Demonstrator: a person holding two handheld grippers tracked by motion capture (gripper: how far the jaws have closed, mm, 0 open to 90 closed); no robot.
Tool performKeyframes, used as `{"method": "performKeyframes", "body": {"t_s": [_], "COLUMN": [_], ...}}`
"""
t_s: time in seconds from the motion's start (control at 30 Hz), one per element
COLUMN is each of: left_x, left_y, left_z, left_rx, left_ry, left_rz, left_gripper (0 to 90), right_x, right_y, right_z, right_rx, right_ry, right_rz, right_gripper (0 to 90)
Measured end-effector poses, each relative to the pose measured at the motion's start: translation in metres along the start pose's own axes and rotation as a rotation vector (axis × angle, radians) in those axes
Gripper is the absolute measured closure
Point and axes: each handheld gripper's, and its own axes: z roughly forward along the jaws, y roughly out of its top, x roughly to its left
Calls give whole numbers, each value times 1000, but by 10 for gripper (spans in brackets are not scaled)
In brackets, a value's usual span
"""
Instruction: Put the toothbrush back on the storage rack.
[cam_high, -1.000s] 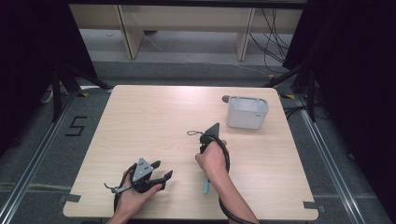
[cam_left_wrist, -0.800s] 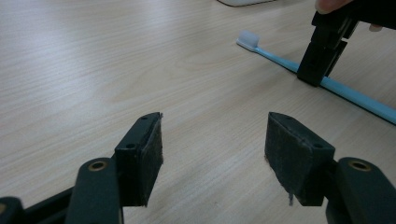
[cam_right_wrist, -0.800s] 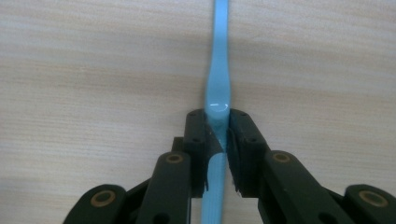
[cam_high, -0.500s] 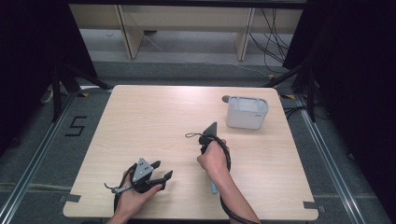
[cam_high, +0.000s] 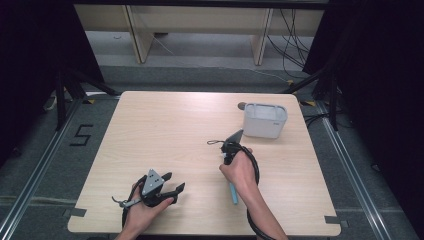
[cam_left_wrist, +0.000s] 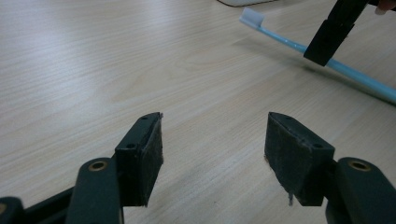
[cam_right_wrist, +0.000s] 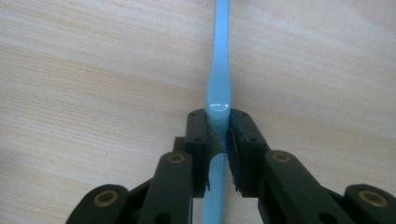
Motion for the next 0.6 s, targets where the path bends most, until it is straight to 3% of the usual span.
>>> {"method": "performKeyframes", "body": {"t_s": [0.03,0.07,0.1,0.17,0.4,0.5,0.57,0.6], "left_x": [0,0,0,0,0,0,0,0], "left_y": [0,0,0,0,0,0,-1,-1], "left_z": [0,0,0,0,0,0,0,0], "left_rx": [0,3,-1,-4,-12,-13,-17,-18], "left_ry": [1,3,2,4,3,1,-1,-1], "left_rz": [0,1,1,0,3,2,1,-1], "left_gripper": [366,367,368,369,373,373,373,373], "right_x": [-2,-6,-7,-13,-23,-26,-30,-31], "right_y": [-2,-3,-4,-8,-19,-21,-22,-23], "right_z": [-3,-5,-7,-10,-17,-18,-19,-19], "right_rx": [-7,-15,-22,-50,-173,-196,-215,-237], "right_ry": [21,19,39,39,44,51,73,47], "right_rz": [11,-29,-30,-58,-85,-77,-102,-104], "right_gripper": [790,790,790,790,790,790,790,790]}}
